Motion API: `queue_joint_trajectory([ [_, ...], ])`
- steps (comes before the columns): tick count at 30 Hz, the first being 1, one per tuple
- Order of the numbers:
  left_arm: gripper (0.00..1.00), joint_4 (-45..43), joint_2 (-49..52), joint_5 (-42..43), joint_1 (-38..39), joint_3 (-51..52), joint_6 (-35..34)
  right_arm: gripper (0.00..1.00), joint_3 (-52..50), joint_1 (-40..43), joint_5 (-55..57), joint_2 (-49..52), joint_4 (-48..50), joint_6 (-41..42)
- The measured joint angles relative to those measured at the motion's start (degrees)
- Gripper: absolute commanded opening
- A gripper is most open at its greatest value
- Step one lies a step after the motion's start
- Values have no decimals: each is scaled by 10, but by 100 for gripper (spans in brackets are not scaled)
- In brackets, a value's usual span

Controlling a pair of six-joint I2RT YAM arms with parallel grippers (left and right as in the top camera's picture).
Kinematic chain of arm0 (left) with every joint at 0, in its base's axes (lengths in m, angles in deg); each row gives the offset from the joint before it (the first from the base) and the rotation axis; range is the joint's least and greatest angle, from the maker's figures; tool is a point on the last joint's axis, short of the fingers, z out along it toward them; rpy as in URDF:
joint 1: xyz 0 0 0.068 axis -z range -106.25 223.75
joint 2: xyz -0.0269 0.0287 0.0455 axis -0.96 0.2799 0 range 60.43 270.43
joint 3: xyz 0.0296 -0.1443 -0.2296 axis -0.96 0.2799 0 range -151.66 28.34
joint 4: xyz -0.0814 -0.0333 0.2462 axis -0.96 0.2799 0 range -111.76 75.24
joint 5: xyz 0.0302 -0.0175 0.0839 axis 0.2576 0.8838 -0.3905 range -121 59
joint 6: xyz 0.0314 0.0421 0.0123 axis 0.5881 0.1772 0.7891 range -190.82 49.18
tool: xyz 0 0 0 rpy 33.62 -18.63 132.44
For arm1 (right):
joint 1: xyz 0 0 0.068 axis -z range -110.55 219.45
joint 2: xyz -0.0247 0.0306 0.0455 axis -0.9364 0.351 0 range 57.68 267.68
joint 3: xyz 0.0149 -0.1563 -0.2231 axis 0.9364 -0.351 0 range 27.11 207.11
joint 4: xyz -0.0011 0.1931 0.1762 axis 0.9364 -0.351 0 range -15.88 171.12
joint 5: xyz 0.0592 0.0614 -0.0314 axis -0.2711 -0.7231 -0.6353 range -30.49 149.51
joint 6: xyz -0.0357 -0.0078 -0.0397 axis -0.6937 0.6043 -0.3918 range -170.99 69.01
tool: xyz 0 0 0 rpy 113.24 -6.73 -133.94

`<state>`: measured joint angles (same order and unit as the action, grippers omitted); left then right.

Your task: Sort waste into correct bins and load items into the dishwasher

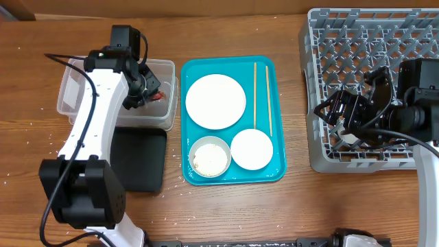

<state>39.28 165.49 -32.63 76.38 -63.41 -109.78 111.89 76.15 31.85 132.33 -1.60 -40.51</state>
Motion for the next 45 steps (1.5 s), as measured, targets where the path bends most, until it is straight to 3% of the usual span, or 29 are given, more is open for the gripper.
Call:
queue_joint_trajectory([
  [2, 43, -15, 2, -4, 11, 0, 13, 100, 0, 0, 0, 0, 0, 0],
  [9, 73, -105, 3, -38, 118, 0, 109, 100, 0, 0, 0, 0, 0, 0],
  [17, 75, -177, 96, -58, 193, -3, 182, 100, 0, 0, 0, 0, 0, 0],
  [21, 61, -189, 175, -50, 187, -3, 192, 100, 0, 0, 0, 0, 0, 0],
  [23, 36, -191, 198, -35, 186, -3, 197, 100, 0, 0, 0, 0, 0, 0],
  [24, 15, -193, 198, -23, 186, -3, 198, 100, 0, 0, 0, 0, 0, 0],
  [25, 4, -191, 196, -18, 186, -6, 198, 100, 0, 0, 0, 0, -1, 0],
  [34, 4, -66, 176, 7, 177, -43, 170, 100, 0, 0, 0, 0, -1, 0],
  [43, 4, 33, 15, -37, 70, -82, 92, 100, 0, 0, 0, 0, -4, 0],
  [44, 17, 36, 10, -43, 54, -83, 89, 100, 0, 0, 0, 0, -4, 0],
  [45, 41, 38, 9, -47, 38, -83, 86, 100, 0, 0, 0, 0, -4, 0],
])
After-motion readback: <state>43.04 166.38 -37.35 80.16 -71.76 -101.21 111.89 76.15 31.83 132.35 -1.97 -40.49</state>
